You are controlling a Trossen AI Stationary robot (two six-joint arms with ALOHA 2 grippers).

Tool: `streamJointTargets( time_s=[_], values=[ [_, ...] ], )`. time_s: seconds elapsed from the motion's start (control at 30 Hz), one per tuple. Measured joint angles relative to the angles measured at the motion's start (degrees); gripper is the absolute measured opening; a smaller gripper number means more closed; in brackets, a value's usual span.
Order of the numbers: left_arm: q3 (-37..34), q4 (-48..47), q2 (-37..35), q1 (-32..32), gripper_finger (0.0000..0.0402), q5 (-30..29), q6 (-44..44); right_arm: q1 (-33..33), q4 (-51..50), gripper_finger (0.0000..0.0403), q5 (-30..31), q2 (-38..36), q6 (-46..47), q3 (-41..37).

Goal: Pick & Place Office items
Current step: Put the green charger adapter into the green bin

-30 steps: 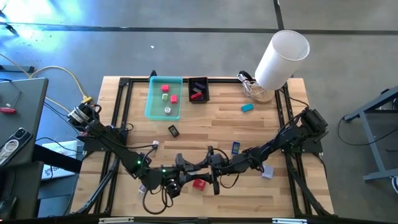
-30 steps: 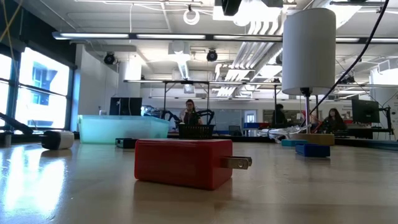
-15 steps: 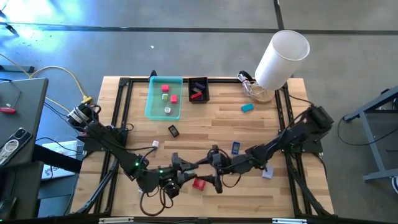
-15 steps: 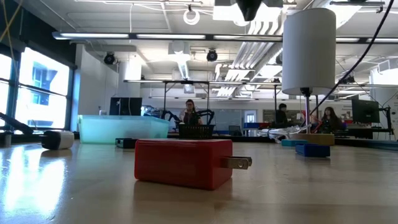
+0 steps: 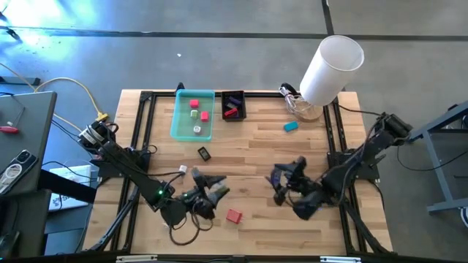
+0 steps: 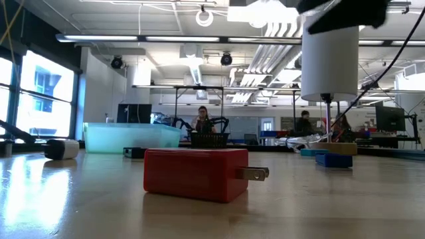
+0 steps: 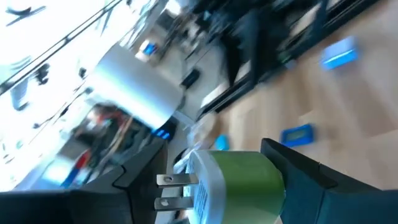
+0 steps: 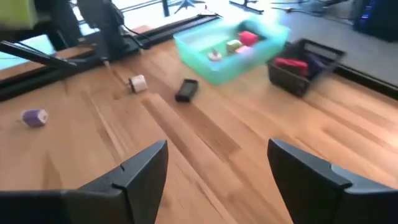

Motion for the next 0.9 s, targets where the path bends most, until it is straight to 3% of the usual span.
streamJointTargets(
  time_s=[0.17, 0.47, 0.73, 0.8, 0.9],
  values=[
    [0.00, 0.15, -0.01, 5.54, 0.0236, -4.71, 3.95, 5.04, -10.35, 0.0263, 3.43, 0.41, 15.22, -0.19],
    [0.00, -1.45, -0.01, 29.03, 0.0238, -9.48, 2.15, 6.34, -7.85, 0.0262, 3.60, 0.56, 22.14, -4.79],
    [0.00, -14.83, -0.03, 48.60, 0.0240, -9.39, -20.08, 6.32, 1.13, 0.0262, 2.63, 0.56, 22.18, -11.02],
    [0.00, -21.56, -0.03, 51.42, 0.0240, -5.24, -28.11, 6.32, 2.80, 0.0262, 1.69, 0.56, 22.21, -12.07],
    [0.00, -31.17, -0.03, 56.27, 0.0240, 5.42, -41.25, 6.32, 5.30, 0.0262, 1.21, 0.56, 22.23, -13.59]
  ],
)
